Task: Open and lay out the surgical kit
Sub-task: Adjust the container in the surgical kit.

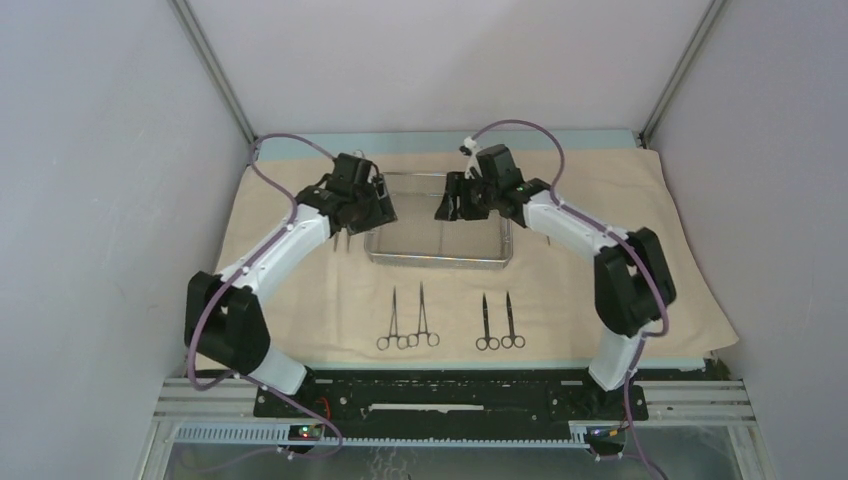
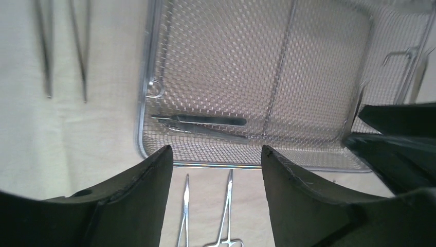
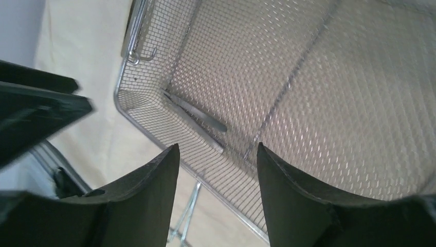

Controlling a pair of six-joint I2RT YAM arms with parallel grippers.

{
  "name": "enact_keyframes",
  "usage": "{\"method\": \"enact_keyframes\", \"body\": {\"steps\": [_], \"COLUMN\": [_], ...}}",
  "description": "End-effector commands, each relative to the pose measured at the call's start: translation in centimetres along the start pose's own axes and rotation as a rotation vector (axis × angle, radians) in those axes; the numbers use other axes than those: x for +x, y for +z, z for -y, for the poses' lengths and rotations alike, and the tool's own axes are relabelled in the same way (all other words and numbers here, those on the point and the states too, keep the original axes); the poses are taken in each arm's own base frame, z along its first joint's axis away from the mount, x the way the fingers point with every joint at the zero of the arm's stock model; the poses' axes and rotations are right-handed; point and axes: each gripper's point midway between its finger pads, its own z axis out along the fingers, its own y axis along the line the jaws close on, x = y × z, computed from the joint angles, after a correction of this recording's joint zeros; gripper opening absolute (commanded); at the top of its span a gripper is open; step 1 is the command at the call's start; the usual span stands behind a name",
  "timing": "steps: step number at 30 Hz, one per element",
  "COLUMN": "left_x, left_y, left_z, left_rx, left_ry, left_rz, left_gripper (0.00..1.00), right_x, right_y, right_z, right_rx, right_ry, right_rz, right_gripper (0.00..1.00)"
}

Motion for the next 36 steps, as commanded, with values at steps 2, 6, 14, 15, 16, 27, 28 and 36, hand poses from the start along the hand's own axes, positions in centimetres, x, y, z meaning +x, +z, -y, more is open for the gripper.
{"method": "enact_keyframes", "body": {"steps": [2,6,14,15,16,27,28,36], "left_x": [-2.4,-1.1,0.6,0.9,1.0,1.7,1.8,2.1], "left_y": [-3.1,-2.0,1.1,1.5,1.7,4.3,4.5,5.5], "left_z": [-2.4,-4.2,-4.9,-5.0,-5.0,-7.3,-7.5,-8.2], "left_rx": [0.012,0.021,0.077,0.081,0.080,-0.026,-0.037,-0.074], "left_ry": [-0.100,-0.152,-0.227,-0.235,-0.240,-0.231,-0.228,-0.230], "left_rz": [0.115,0.080,0.002,-0.005,-0.011,-0.039,-0.042,-0.058], "left_gripper": [0.69,0.69,0.68,0.67,0.66,0.52,0.52,0.39], "right_x": [-0.2,0.8,3.1,3.5,4.2,7.3,7.5,8.7], "right_y": [3.5,6.2,8.8,9.1,9.6,12.4,12.5,12.9], "right_z": [-1.7,-1.8,-2.7,-2.9,-2.9,-2.7,-2.7,-1.9], "right_rx": [-0.085,-0.061,-0.117,-0.121,-0.123,-0.172,-0.178,-0.169], "right_ry": [-0.313,-0.464,-0.594,-0.611,-0.631,-0.699,-0.701,-0.765], "right_rz": [-0.097,-0.155,-0.230,-0.241,-0.265,-0.388,-0.394,-0.428], "right_gripper": [0.66,0.68,0.70,0.71,0.71,0.72,0.72,0.73]}}
